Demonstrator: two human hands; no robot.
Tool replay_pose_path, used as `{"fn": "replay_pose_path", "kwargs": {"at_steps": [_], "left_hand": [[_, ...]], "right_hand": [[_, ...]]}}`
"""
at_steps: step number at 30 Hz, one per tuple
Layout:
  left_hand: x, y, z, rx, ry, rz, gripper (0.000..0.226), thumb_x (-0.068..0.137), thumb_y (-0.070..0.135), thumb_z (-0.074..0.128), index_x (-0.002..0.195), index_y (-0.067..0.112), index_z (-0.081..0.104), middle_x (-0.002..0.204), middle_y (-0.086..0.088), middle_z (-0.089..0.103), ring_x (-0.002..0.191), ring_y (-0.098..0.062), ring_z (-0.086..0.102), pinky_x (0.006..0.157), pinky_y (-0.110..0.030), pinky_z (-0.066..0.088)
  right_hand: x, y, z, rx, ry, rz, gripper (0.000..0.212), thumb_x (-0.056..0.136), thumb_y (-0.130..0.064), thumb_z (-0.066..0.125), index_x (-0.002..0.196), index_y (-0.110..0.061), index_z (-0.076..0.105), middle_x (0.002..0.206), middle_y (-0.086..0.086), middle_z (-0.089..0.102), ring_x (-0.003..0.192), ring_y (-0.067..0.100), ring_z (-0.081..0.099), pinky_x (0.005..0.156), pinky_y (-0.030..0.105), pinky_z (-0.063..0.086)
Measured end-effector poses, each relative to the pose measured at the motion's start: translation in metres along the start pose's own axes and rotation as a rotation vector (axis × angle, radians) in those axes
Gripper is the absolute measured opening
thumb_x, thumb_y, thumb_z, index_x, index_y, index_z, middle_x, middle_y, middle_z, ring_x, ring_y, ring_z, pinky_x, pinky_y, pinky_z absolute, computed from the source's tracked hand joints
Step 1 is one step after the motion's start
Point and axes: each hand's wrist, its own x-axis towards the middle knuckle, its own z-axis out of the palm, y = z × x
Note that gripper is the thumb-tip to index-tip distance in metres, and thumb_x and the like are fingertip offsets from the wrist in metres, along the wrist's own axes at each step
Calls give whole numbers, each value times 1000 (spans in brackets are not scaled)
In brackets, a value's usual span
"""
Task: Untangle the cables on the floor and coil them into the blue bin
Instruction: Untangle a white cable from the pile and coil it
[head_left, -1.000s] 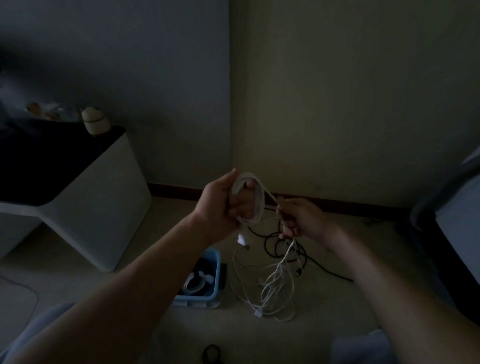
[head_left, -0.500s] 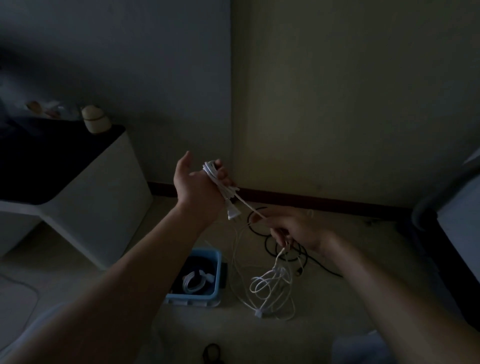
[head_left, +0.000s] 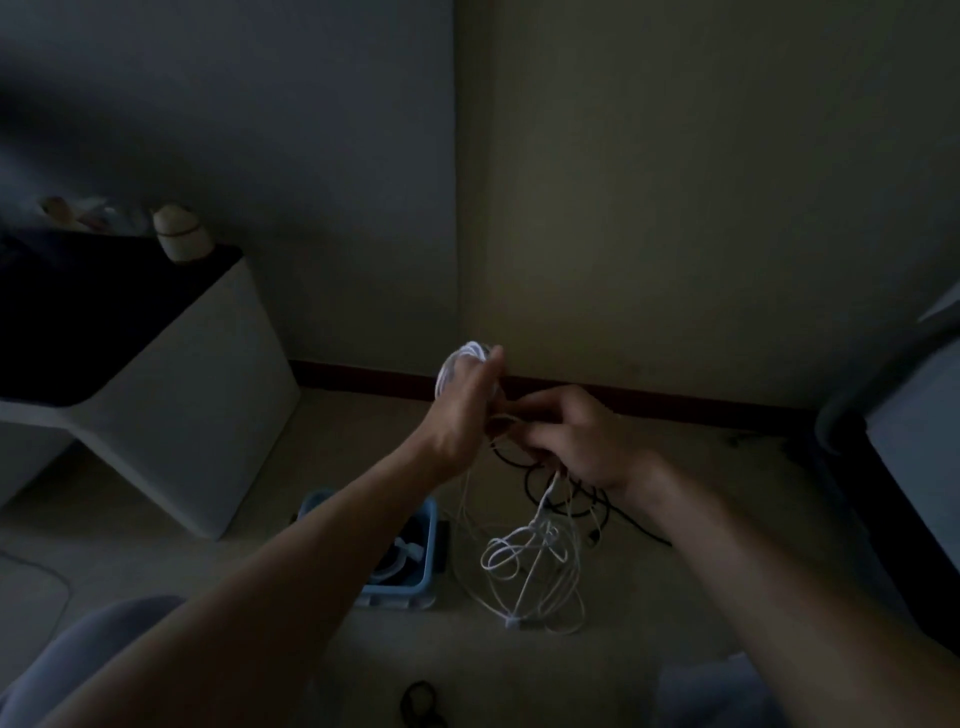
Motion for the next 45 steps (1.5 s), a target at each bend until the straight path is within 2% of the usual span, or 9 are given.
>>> {"fn": "replay_pose_path", "kwargs": {"at_steps": [5, 9, 12, 19, 25, 32, 36, 42, 45], "left_hand": [[-4, 3, 5, 132, -163, -230, 53, 101, 55, 32, 88, 7, 49, 70, -11, 40, 56, -11, 39, 47, -22, 30], [-5, 13, -1, 283, -284, -300, 61, 101, 55, 24, 73, 11, 55, 60, -5, 45, 49, -14, 39, 44, -22, 32], [-9, 20, 2, 350, -372, -373, 69, 101, 56, 21, 75, 6, 60, 48, 1, 46, 40, -10, 37, 42, -23, 29], [-11, 25, -4, 330, -479, -353, 67, 89, 69, 46, 85, 3, 59, 63, -12, 40, 45, -18, 33, 44, -23, 28], [-11, 28, -7, -49, -467, -361, 54, 103, 41, 34, 56, 17, 42, 49, 2, 21, 39, -11, 17, 42, -20, 17], [-1, 32, -20, -611, -213, -332, 46, 98, 49, 38, 63, 19, 45, 40, 8, 26, 33, -6, 20, 38, -19, 25], [1, 30, -24, -843, -171, -349, 47, 99, 52, 39, 70, 17, 50, 44, 8, 30, 36, -5, 26, 42, -17, 31], [9, 27, -32, -1015, -37, -342, 33, 99, 43, 43, 82, 15, 47, 57, 6, 35, 50, -7, 32, 56, -18, 39], [8, 24, -37, -969, -21, -303, 39, 96, 46, 42, 88, 10, 53, 66, 4, 37, 59, -10, 39, 70, -23, 34]], "right_hand": [[2, 8, -21, -218, 233, -118, 13, 81, -23, 81, 75, -30, 71, 69, -14, 71, 65, -1, 65, 65, 24, 49], [0, 3, -23, -386, 248, -142, 25, 77, -36, 82, 69, -26, 61, 61, -17, 64, 56, -2, 58, 55, 18, 45], [0, -1, -27, -508, 282, -150, 38, 71, -50, 83, 61, -25, 56, 55, -11, 58, 50, 1, 52, 50, 25, 41], [3, 7, -37, -257, 258, -181, 30, 74, -46, 79, 67, -20, 65, 61, -10, 63, 58, 0, 53, 59, 26, 44], [3, 13, -42, 43, 121, -17, 38, 96, -35, 55, 71, -8, 53, 55, -4, 42, 49, 8, 36, 47, 23, 29], [4, 22, -33, 226, 105, 266, 41, 103, -30, 47, 66, -12, 51, 49, -4, 38, 40, 11, 33, 52, 27, 49], [8, 32, -24, 163, 18, 252, 41, 105, -28, 43, 69, -11, 53, 49, -2, 39, 40, 14, 42, 61, 33, 44], [3, 30, -18, 18, -130, 228, 24, 104, -27, 46, 105, -11, 64, 57, -4, 45, 49, 10, 43, 53, 26, 36], [5, 27, -14, -132, -171, 213, 35, 100, -32, 55, 135, -27, 55, 72, 2, 46, 58, 8, 44, 57, 23, 39]]}}
